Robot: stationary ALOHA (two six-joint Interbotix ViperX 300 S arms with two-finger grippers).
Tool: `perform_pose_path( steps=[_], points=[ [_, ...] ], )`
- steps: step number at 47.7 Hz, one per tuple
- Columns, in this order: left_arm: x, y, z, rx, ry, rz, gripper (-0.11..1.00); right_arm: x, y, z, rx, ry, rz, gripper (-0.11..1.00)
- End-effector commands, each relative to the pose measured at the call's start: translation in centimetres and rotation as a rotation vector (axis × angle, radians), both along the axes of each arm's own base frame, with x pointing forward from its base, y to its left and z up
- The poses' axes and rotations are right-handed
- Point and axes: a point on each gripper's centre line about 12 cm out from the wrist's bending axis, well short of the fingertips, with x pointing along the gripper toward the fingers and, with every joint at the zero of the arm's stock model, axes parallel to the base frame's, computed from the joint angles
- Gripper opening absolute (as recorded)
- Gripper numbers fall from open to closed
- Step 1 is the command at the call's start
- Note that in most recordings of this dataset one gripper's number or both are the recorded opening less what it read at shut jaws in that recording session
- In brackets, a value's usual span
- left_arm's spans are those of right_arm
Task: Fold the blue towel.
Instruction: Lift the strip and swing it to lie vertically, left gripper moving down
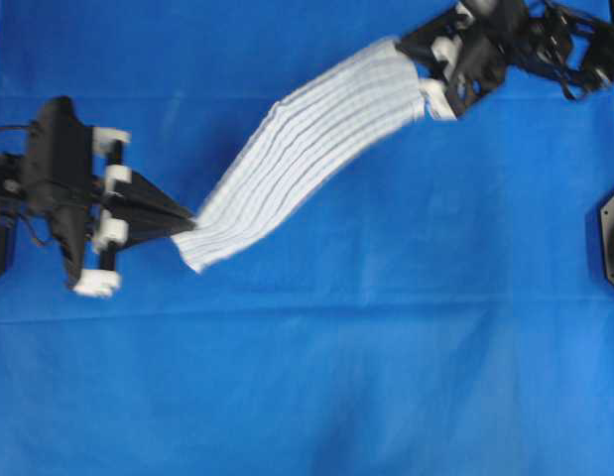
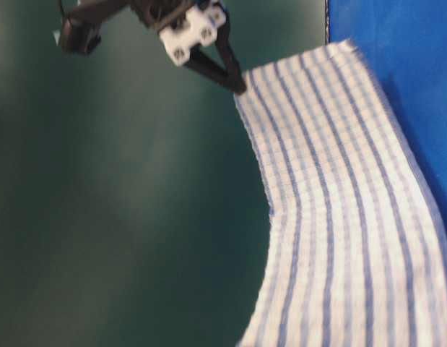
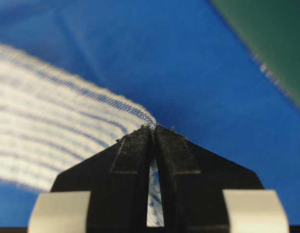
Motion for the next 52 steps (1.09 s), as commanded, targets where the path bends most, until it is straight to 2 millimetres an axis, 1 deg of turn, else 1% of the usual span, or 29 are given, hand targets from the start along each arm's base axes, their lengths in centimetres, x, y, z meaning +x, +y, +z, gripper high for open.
perform_pose_path(
  steps=[1, 5, 14, 21, 26, 33, 42, 47, 52],
  points=[
    [2.5, -1.3, 0.7, -0.001, -0.018, -0.038, 0.01, 1.2, -1.2, 1.7, -0.040, -0.039, -0.003, 0.05],
    [4.3, -2.4, 0.9, -0.001, -0.014, -0.064, 0.01, 2.2, -2.0, 2.0, -0.060, -0.038, 0.001, 0.05],
    [8.8, -4.5, 1.8, -0.001, -0.038, -0.105, 0.01, 3.6, -3.6, 2.5, -0.096, -0.036, 0.002, 0.05],
    [12.7, -5.4, 2.0, 0.011, -0.055, -0.117, 0.01, 4.2, -4.5, 3.0, -0.116, -0.040, -0.001, 0.05],
    [14.8, -5.7, 2.1, 0.020, -0.061, -0.121, 0.01, 4.6, -4.9, 3.1, -0.125, -0.042, -0.001, 0.05],
    [16.2, -6.0, 2.1, 0.024, -0.060, -0.123, 0.01, 4.8, -5.1, 3.3, -0.136, -0.040, 0.003, 0.05],
    [16.6, -6.1, 2.0, 0.026, -0.062, -0.124, 0.01, 4.5, -5.2, 3.1, -0.133, -0.033, -0.003, 0.05],
    [17.2, -6.2, 2.1, 0.024, -0.074, -0.123, 0.01, 3.8, -5.2, 2.9, -0.128, -0.024, -0.012, 0.05],
    [18.2, -6.6, 2.2, 0.024, -0.094, -0.128, 0.01, 2.4, -4.9, 2.5, -0.120, -0.013, -0.024, 0.05]
  ],
)
